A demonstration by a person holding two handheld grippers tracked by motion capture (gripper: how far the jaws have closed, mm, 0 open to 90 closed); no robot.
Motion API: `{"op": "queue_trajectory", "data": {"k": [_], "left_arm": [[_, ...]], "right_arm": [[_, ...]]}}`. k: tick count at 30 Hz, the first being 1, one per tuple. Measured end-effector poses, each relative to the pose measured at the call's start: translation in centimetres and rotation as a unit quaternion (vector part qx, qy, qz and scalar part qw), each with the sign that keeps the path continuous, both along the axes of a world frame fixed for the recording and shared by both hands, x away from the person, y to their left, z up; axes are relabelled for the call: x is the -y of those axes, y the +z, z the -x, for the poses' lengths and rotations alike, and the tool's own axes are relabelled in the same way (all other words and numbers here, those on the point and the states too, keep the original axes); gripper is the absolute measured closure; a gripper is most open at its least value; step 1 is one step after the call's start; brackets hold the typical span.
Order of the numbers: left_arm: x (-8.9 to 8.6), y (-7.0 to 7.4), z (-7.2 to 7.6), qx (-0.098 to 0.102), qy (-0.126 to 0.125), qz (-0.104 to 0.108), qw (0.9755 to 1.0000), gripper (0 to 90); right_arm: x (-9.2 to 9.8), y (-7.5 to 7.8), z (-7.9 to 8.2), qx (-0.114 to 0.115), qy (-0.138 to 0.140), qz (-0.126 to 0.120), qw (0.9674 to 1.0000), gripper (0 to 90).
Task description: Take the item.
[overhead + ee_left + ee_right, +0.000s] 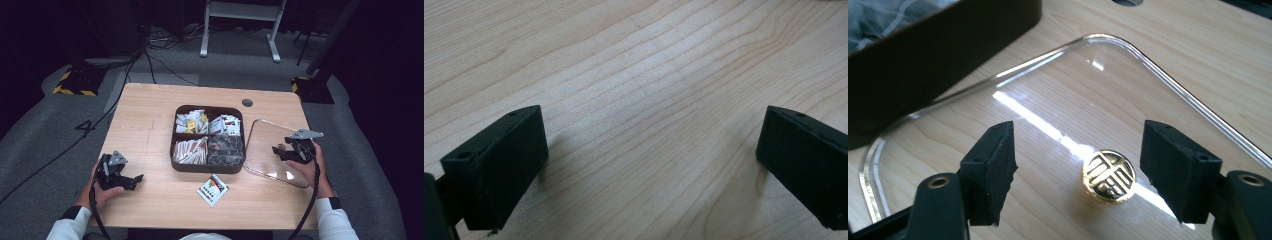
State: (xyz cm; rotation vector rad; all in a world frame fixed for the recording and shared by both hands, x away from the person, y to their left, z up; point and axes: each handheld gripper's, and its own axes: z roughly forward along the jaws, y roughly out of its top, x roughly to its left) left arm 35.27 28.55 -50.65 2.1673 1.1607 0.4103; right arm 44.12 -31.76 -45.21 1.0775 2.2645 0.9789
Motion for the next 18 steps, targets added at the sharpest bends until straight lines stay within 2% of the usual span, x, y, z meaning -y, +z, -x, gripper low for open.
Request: {"op": "queue_trajectory", "data": {"k": [7, 10, 18], "left_arm": [[0.0, 0.0, 0.0, 0.001, -0.001, -0.002, 1.0000, 0.4], [0.0, 0.0, 0.0, 0.001, -0.001, -0.001, 1.0000, 0.5], [0.0, 0.0, 0.0, 0.001, -0.001, -0.001, 1.0000, 0.4]], "right_arm": [[1.1, -1.2, -0.9, -0.017, -0.018, -0.001, 0.9997, 33.3], [1.4, -2.0, -1.2, -0.023, -0.023, 0.007, 0.9994, 34.3], [1.9, -2.9, -1.7, -0.031, -0.032, -0.003, 0.9990, 37.4]]}}
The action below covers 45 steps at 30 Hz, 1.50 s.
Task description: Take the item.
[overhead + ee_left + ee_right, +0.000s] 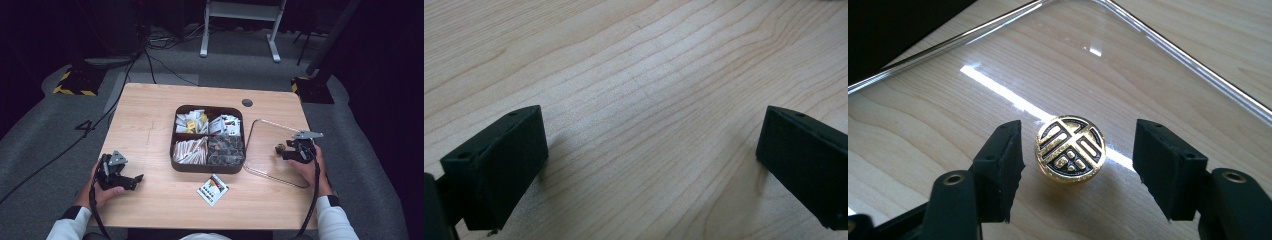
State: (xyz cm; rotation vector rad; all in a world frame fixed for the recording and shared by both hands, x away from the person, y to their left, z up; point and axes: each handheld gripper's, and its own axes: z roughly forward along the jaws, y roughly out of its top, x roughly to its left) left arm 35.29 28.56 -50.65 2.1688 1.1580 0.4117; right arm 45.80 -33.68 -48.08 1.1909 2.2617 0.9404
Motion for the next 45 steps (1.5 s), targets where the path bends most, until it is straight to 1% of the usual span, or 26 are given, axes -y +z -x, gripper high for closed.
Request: {"op": "queue_trajectory", "data": {"k": [3, 6, 9, 12, 14, 17, 21, 25, 30, 45], "left_arm": [[0.0, 0.0, 0.0, 0.000, 0.000, 0.000, 1.0000, 0.4], [0.0, 0.0, 0.0, 0.000, 0.000, 0.000, 1.0000, 0.4], [0.0, 0.0, 0.0, 0.000, 0.000, 0.001, 1.0000, 0.4], [0.0, 0.0, 0.0, 0.000, 0.000, 0.000, 1.0000, 0.4], [0.0, 0.0, 0.0, 0.000, 0.000, 0.001, 1.0000, 0.4], [0.0, 0.0, 0.0, 0.000, 0.000, 0.000, 1.0000, 0.4], [0.0, 0.0, 0.0, 0.000, -0.001, 0.000, 1.0000, 0.4], [0.0, 0.0, 0.0, -0.001, 0.000, 0.000, 1.0000, 0.4], [0.0, 0.0, 0.0, -0.002, -0.001, 0.001, 1.0000, 0.4], [0.0, 0.0, 0.0, -0.003, -0.001, 0.002, 1.0000, 0.4]], "right_arm": [[0.0, -0.3, -0.2, -0.006, 0.001, -0.006, 1.0000, 38.9], [0.0, -0.6, -0.4, -0.011, 0.001, -0.005, 0.9999, 40.7], [0.0, -0.7, -0.6, -0.013, 0.002, -0.009, 0.9999, 41.7], [0.0, -0.9, -0.7, -0.015, 0.001, -0.006, 0.9999, 42.3], [-0.1, -1.0, -0.9, -0.019, 0.000, -0.011, 0.9998, 43.0], [-0.1, -1.1, -1.0, -0.019, 0.001, -0.012, 0.9997, 43.8], [-0.2, -1.1, -1.1, -0.018, 0.002, -0.016, 0.9997, 51.2], [-0.1, -1.1, -1.1, -0.021, 0.011, -0.026, 0.9994, 58.5], [-0.2, -1.1, -1.0, -0.016, 0.014, -0.023, 0.9995, 59.2], [-0.1, -1.2, -1.0, -0.014, 0.016, -0.027, 0.9994, 59.6]]}}
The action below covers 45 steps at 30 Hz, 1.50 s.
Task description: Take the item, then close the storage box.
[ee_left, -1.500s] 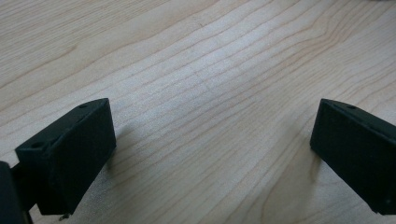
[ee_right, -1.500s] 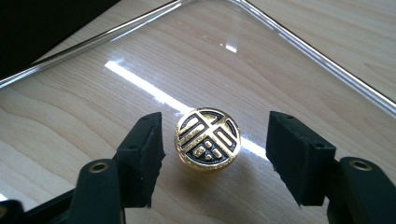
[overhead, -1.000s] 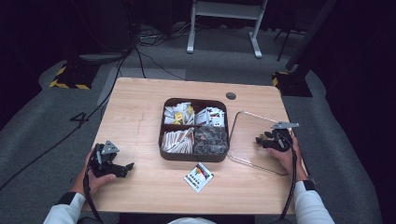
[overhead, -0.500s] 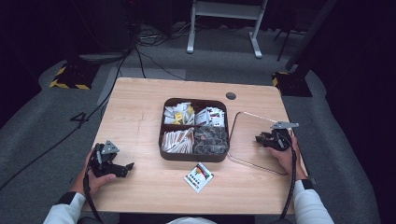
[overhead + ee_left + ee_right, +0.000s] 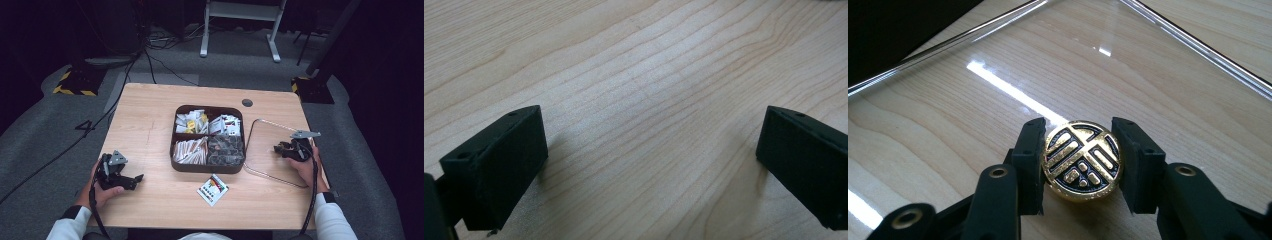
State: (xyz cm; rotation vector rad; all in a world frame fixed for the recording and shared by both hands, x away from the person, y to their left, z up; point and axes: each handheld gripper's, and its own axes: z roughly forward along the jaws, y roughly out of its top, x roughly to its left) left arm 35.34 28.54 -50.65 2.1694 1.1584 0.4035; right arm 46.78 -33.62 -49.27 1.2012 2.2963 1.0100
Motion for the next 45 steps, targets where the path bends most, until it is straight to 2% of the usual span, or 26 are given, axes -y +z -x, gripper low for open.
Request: {"op": "queue_trajectory", "data": {"k": [21, 32, 39, 45], "left_arm": [[0.0, 0.0, -0.1, 0.002, -0.001, -0.001, 1.0000, 0.3], [0.0, 0.0, -0.1, 0.002, 0.000, 0.000, 1.0000, 0.3], [0.0, 0.0, -0.1, 0.002, -0.001, 0.000, 1.0000, 0.2], [0.0, 0.0, -0.1, 0.002, 0.001, 0.000, 1.0000, 0.3]], "right_arm": [[0.3, 0.2, 0.2, 0.005, 0.000, 0.003, 1.0000, 59.8], [1.1, 1.5, 0.3, 0.020, -0.008, -0.007, 0.9998, 59.8], [1.1, 2.3, 0.5, 0.027, -0.008, 0.000, 0.9996, 59.8], [1.5, 3.4, 0.7, 0.039, -0.007, -0.005, 0.9992, 59.8]]}}
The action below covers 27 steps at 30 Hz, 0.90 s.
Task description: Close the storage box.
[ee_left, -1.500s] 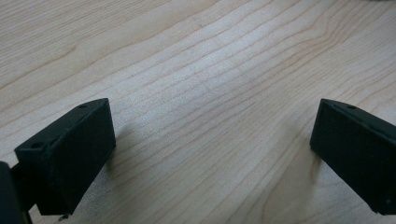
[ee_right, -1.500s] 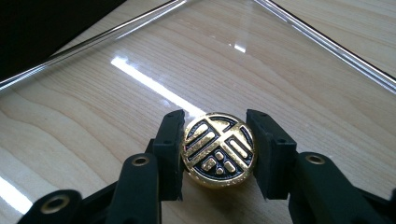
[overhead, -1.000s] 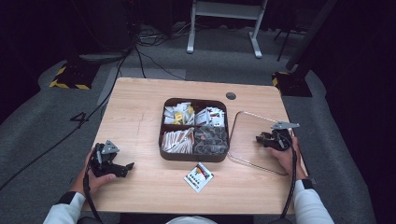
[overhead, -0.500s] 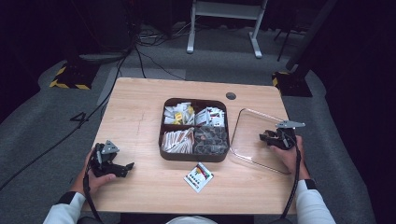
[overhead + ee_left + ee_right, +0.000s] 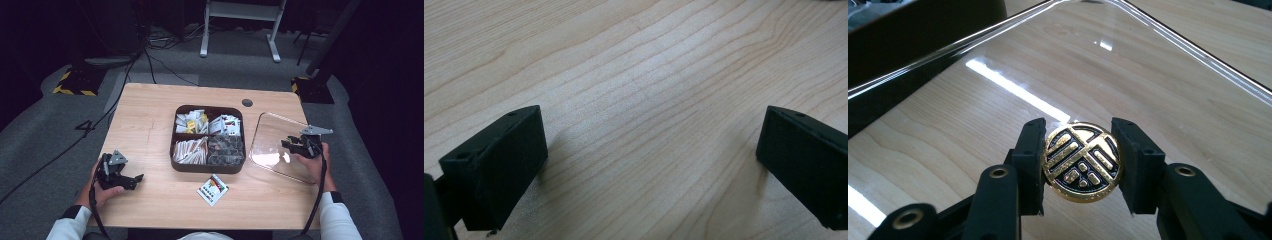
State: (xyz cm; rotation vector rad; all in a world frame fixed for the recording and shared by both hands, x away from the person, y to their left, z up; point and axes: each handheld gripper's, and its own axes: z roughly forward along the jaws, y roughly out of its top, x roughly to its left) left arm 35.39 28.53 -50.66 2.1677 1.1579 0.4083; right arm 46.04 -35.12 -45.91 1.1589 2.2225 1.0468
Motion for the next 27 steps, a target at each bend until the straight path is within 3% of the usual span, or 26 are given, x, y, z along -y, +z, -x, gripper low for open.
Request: {"op": "queue_trajectory", "data": {"k": [19, 27], "left_arm": [[0.0, 0.0, 0.1, 0.000, 0.002, -0.002, 1.0000, 0.5], [0.0, 0.0, 0.1, 0.000, 0.002, -0.002, 1.0000, 0.5]], "right_arm": [[-1.2, 4.3, 0.4, 0.025, 0.025, 0.011, 0.9993, 59.8], [-2.3, 5.4, 0.3, 0.029, 0.039, 0.013, 0.9987, 59.8]]}}
